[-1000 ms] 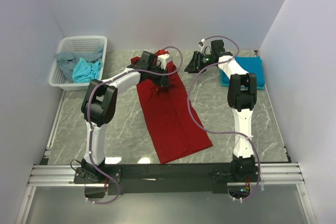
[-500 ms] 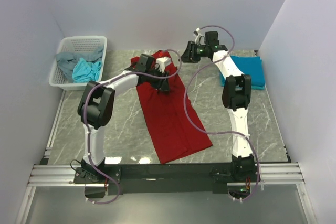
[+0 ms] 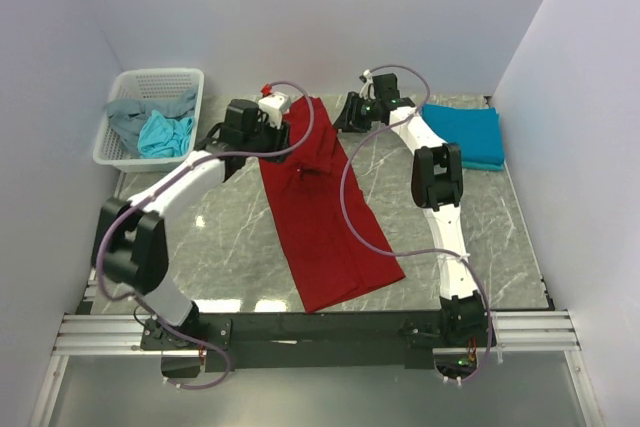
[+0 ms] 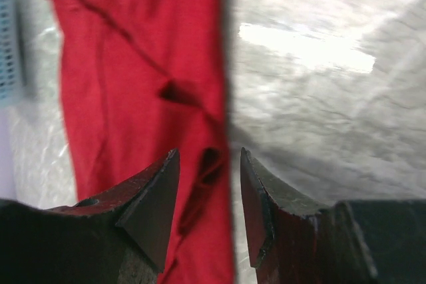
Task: Fold and stack the t-shirts
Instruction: Fold the tshirt
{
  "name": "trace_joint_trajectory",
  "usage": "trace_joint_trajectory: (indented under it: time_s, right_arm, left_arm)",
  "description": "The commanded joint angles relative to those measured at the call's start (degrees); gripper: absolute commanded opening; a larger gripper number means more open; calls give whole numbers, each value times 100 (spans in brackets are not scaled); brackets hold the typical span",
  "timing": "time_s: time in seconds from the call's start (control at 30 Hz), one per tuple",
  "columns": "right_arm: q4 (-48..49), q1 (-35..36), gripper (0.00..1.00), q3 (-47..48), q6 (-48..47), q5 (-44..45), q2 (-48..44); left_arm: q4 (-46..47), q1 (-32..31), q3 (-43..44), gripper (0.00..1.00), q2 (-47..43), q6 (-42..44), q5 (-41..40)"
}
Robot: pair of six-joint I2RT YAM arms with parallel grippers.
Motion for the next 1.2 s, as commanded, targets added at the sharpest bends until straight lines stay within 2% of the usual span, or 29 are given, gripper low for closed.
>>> trace_joint_trajectory:
  time_s: [0.0, 0.2, 0.37, 0.57, 0.6, 0.7, 0.87, 1.17]
  right_arm:
    - [117, 41, 49, 241, 107, 356, 52]
    - [188, 120, 49, 399, 204, 233, 219]
    - [188, 190, 46, 496, 257, 180, 351]
    - [144, 181, 32, 399, 152, 259, 193]
    - [135, 173, 25, 408, 134, 286, 167]
    - [153, 120, 14, 417, 142, 330, 44]
    - [179, 23, 1, 469, 55, 435, -158]
    - [179, -3, 0, 654, 37, 426, -203]
  left_arm:
    - [-118, -29, -360, 49, -677, 100, -379]
    - [-391, -29, -966, 50, -1521, 197, -844]
    - [-268, -29, -1546, 54, -2102, 382, -1204]
    - [-171, -29, -1679, 56, -2155, 435, -1249]
    - [-180, -29, -1679, 56, -2146, 443, -1249]
    - [-180, -29, -1688, 56, -2111, 435, -1249]
    - [-171, -29, -1767, 56, -2164, 461, -1249]
    - [-180, -29, -1767, 56, -2138, 452, -1240]
